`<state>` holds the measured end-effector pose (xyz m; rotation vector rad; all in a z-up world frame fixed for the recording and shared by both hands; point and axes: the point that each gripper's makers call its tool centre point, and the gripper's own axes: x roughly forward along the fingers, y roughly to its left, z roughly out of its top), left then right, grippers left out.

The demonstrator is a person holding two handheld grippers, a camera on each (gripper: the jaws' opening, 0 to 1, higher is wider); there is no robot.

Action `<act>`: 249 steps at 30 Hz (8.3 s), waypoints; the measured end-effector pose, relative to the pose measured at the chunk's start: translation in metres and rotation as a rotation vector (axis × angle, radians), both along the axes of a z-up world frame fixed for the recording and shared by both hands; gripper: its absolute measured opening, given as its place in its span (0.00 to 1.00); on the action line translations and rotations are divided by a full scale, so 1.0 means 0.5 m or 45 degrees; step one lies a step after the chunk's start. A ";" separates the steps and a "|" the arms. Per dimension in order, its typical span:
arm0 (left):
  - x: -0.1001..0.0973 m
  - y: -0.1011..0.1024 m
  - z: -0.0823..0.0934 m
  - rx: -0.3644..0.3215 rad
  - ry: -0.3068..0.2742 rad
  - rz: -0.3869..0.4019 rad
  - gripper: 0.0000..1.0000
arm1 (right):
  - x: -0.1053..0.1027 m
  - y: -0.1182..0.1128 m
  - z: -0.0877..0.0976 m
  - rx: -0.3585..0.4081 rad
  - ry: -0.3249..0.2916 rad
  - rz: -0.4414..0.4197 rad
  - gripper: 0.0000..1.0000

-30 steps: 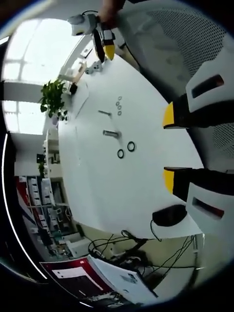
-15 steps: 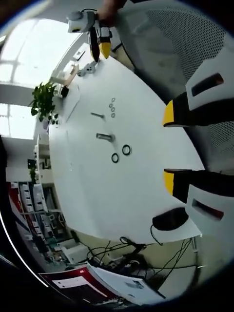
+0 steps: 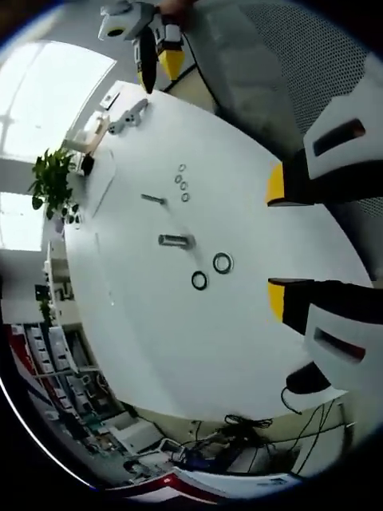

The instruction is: Place the washer onto the threaded stud by aligning its center hole with the stud, sliding it down to the base, and recovering from edge contact or off-axis alignment until the washer reaches the visible bottom stop.

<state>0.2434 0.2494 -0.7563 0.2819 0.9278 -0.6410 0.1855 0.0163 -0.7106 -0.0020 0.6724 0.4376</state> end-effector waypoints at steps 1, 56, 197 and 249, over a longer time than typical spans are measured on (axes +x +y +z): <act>0.004 -0.006 -0.004 0.007 0.006 -0.010 0.34 | 0.000 0.000 -0.001 -0.001 0.003 0.001 0.47; 0.174 -0.058 -0.216 0.226 0.281 0.001 0.32 | 0.004 -0.010 -0.001 -0.003 -0.003 -0.025 0.46; 0.248 -0.212 -0.094 0.379 0.187 -0.608 0.19 | 0.008 -0.027 -0.001 -0.004 -0.003 -0.085 0.44; 0.248 -0.161 -0.185 0.441 0.235 -0.596 0.24 | 0.009 -0.032 -0.007 -0.025 0.010 -0.087 0.44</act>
